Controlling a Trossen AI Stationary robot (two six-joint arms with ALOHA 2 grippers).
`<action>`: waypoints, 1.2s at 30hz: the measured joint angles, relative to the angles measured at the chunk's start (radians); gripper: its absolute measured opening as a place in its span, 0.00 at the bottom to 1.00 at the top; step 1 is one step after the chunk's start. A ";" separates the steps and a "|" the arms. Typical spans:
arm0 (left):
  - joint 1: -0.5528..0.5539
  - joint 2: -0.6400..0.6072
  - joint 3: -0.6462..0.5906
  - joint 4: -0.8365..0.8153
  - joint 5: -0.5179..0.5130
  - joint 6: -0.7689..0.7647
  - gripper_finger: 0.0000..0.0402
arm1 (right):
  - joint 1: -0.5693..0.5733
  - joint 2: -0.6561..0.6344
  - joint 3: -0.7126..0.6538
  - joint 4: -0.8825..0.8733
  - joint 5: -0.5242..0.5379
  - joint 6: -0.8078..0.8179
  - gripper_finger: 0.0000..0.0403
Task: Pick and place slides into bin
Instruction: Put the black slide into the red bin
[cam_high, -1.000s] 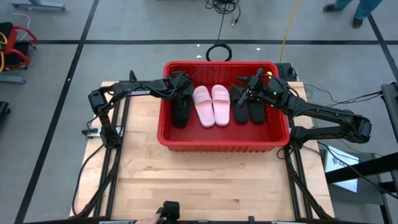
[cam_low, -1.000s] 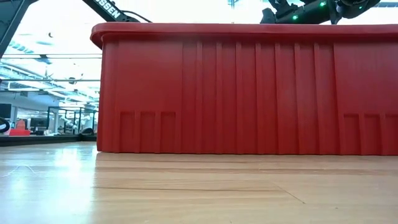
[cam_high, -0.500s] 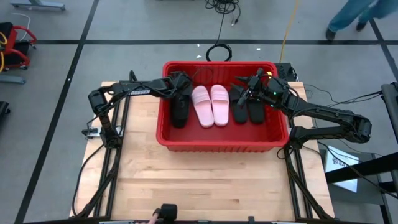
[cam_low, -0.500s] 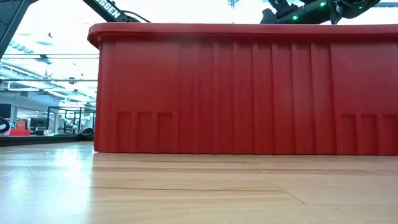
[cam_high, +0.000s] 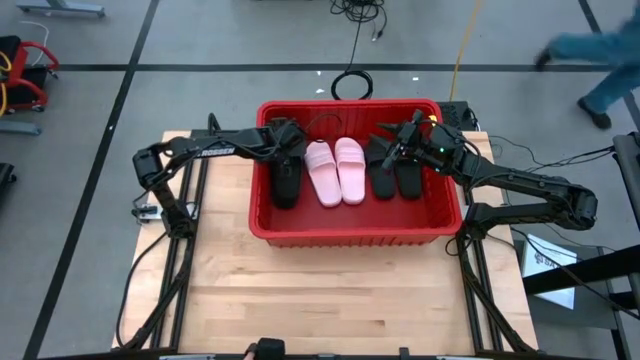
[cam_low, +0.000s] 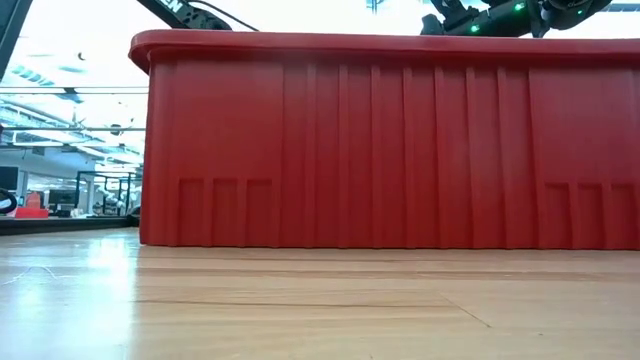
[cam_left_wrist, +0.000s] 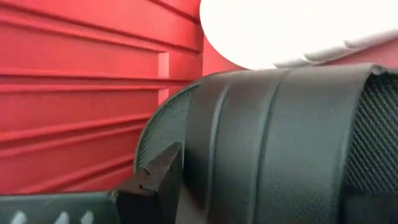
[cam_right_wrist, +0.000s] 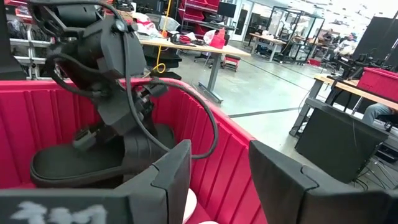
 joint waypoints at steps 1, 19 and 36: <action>-0.003 -0.007 0.000 -0.007 0.001 -0.001 0.47 | 0.000 0.000 0.000 0.000 0.000 0.001 0.37; -0.013 -0.015 0.002 0.004 -0.053 -0.013 0.46 | 0.000 0.002 0.000 -0.016 0.000 0.004 0.37; -0.071 -0.017 0.005 -0.065 -0.037 -0.053 0.46 | 0.000 0.002 0.000 -0.023 0.000 0.019 0.37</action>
